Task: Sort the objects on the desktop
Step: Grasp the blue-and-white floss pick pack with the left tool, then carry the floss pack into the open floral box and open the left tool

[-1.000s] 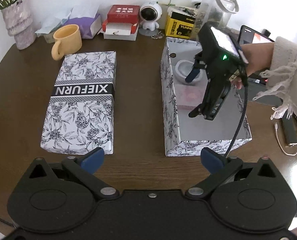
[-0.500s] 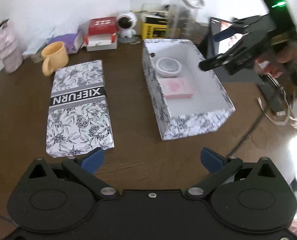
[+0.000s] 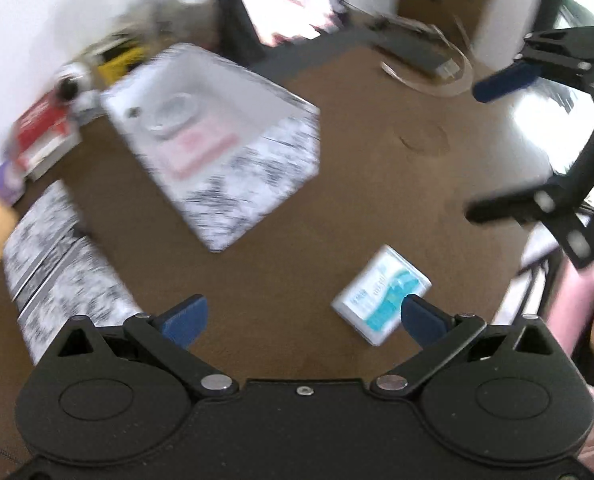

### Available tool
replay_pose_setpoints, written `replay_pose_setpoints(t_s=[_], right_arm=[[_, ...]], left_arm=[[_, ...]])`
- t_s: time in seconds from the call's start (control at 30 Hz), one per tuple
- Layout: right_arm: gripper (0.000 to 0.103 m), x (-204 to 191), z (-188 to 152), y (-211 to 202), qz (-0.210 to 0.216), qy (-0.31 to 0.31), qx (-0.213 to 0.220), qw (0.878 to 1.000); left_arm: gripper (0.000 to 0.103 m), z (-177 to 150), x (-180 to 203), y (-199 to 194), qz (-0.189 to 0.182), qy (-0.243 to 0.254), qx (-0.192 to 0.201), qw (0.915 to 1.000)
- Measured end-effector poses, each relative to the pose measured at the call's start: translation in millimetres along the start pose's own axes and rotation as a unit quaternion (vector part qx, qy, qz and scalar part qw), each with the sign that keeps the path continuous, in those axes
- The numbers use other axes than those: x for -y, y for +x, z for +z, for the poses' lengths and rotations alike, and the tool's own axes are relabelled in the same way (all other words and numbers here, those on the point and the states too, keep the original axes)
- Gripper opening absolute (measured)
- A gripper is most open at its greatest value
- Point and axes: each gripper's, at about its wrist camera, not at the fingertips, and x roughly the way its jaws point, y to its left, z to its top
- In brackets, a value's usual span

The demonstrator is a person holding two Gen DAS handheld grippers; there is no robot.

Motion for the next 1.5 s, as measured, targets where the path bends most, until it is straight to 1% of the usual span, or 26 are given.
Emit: replay_pose_setpoints(t_s=[0.1,0.17,0.2,0.27,0.37,0.4,0.47,0.5,0.57,0.67,0.73,0.8,0.83,0.87,1.0,1.13,1.27,1.3,1.33,1.4,1.5], right_arm=[[0.103,-11.4,-34.1,0.2,-0.006,0.014,-0.026,1.000],[0.103,-19.0,-52.0,0.5,-0.005,0.018,-0.044,0.999],[0.103,-21.8,-59.1,2.5,-0.003,0.021,-0.053,0.998],[0.103,-29.3,-73.9,2.2,-0.006,0.024,-0.063,0.998],[0.103,-38.5,-86.9,2.9,-0.007,0.027,-0.071,0.997],[0.103,-41.0,-90.2,3.5,-0.004,0.030,-0.073,0.997],[0.103,-45.4,-93.6,6.4,0.004,0.031,-0.079,0.996],[0.103,-47.9,-94.4,8.8,0.008,0.026,-0.084,0.996],[0.103,-51.0,-94.9,14.8,0.017,0.010,-0.092,0.996],[0.103,-50.5,-94.5,29.9,0.020,-0.020,-0.105,0.994],[0.103,-45.1,-94.3,39.5,0.021,-0.021,-0.115,0.993],[0.103,-39.1,-93.0,45.2,0.024,-0.016,-0.119,0.992],[0.103,-36.1,-92.1,47.1,0.025,-0.013,-0.120,0.992],[0.103,-33.5,-90.7,47.9,0.025,-0.012,-0.119,0.993],[0.103,-27.2,-87.2,49.5,0.025,-0.016,-0.120,0.992],[0.103,-18.6,-80.4,52.4,0.034,-0.018,-0.126,0.991],[0.103,-6.0,-60.1,53.2,0.042,-0.033,-0.126,0.991],[0.103,-2.8,-52.5,52.3,0.045,-0.039,-0.123,0.991],[0.103,0.6,-44.8,51.5,0.049,-0.045,-0.120,0.991],[0.103,10.6,-24.9,50.9,0.060,-0.059,-0.113,0.990],[0.103,28.3,13.1,50.6,0.068,-0.088,-0.096,0.989]], left_arm=[[0.103,0.5,19.3,27.3,-0.022,0.058,-0.019,0.9979],[0.103,0.8,33.8,48.5,-0.032,0.105,-0.038,0.9932],[0.103,-0.3,41.3,58.4,-0.033,0.131,-0.045,0.9898],[0.103,-2.0,55.1,78.2,-0.023,0.179,-0.056,0.9820],[0.096,-2.7,69.3,106.0,-0.017,0.229,-0.087,0.9694],[0.094,-3.3,72.7,112.7,-0.020,0.243,-0.093,0.9653],[0.095,-4.0,76.3,121.3,-0.023,0.263,-0.100,0.9593],[0.091,-4.0,75.0,122.2,-0.030,0.264,-0.103,0.9584],[0.090,-4.0,71.7,123.2,-0.044,0.266,-0.110,0.9568],[0.082,-4.0,66.7,124.9,-0.065,0.267,-0.120,0.9539],[0.069,-4.0,63.5,126.0,-0.079,0.268,-0.127,0.9517],[0.063,-4.0,60.2,127.1,-0.094,0.269,-0.134,0.9492],[0.057,-4.0,58.5,127.6,-0.101,0.270,-0.137,0.9478],[0.057,-4.0,56.9,128.1,-0.108,0.270,-0.140,0.9464],[0.056,-12.1,54.5,126.1,-0.112,0.278,-0.137,0.9441],[0.056,-8.8,41.0,104.6,-0.131,0.280,-0.113,0.9443],[0.056,17.8,7.8,51.3,-0.172,0.275,-0.062,0.9438],[0.056,27.2,-4.5,35.7,-0.172,0.277,-0.048,0.9441],[0.056,34.9,-11.9,25.4,-0.167,0.280,-0.039,0.9446],[0.056,55.0,-33.0,8.8,-0.141,0.285,-0.025,0.9478],[0.056,83.1,-70.6,9.3,-0.102,0.279,-0.027,0.9544]])
